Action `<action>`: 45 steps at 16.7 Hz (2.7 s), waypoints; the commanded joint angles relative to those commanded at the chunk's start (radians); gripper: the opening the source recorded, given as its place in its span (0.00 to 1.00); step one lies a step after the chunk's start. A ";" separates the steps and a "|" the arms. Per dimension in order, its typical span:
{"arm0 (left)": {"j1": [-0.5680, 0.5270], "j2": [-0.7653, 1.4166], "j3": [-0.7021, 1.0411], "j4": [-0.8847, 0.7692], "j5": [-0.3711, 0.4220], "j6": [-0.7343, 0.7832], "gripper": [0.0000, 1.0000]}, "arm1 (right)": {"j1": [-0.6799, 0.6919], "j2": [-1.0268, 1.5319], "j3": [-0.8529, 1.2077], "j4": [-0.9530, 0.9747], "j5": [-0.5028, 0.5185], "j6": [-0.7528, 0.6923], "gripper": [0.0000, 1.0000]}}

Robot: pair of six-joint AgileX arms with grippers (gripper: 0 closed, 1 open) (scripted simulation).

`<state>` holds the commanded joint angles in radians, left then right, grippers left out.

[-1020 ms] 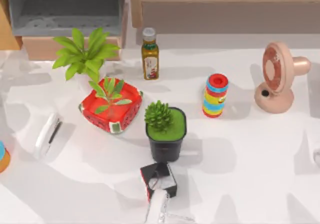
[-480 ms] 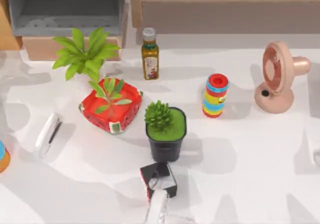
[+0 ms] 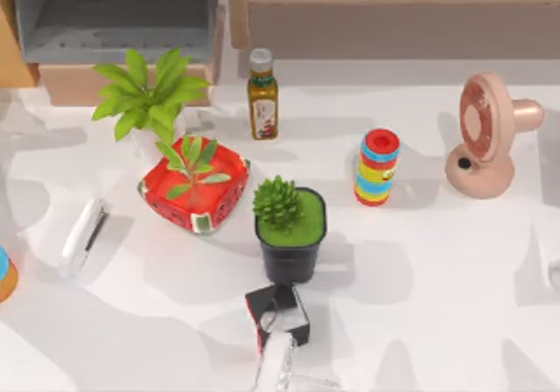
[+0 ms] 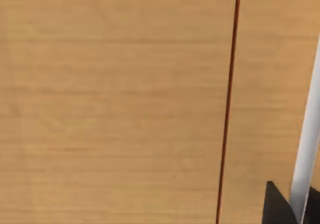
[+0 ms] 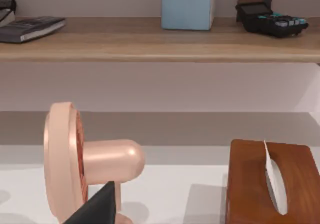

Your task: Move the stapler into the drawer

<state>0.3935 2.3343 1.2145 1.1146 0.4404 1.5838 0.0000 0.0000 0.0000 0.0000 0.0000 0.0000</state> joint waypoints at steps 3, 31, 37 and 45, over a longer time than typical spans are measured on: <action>0.000 0.000 0.000 0.000 0.000 0.000 0.00 | 0.000 0.000 0.000 0.000 0.000 0.000 1.00; 0.161 -0.219 -0.519 0.271 0.159 0.003 0.00 | 0.000 0.000 0.000 0.000 0.000 0.000 1.00; 0.199 -0.241 -0.578 0.314 0.203 0.008 0.00 | 0.000 0.000 0.000 0.000 0.000 0.000 1.00; 0.281 -0.300 -0.731 0.395 0.282 0.011 0.00 | 0.000 0.000 0.000 0.000 0.000 0.000 1.00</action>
<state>0.6747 2.0342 0.4833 1.5097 0.7228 1.5948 0.0000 0.0000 0.0000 0.0000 0.0000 0.0000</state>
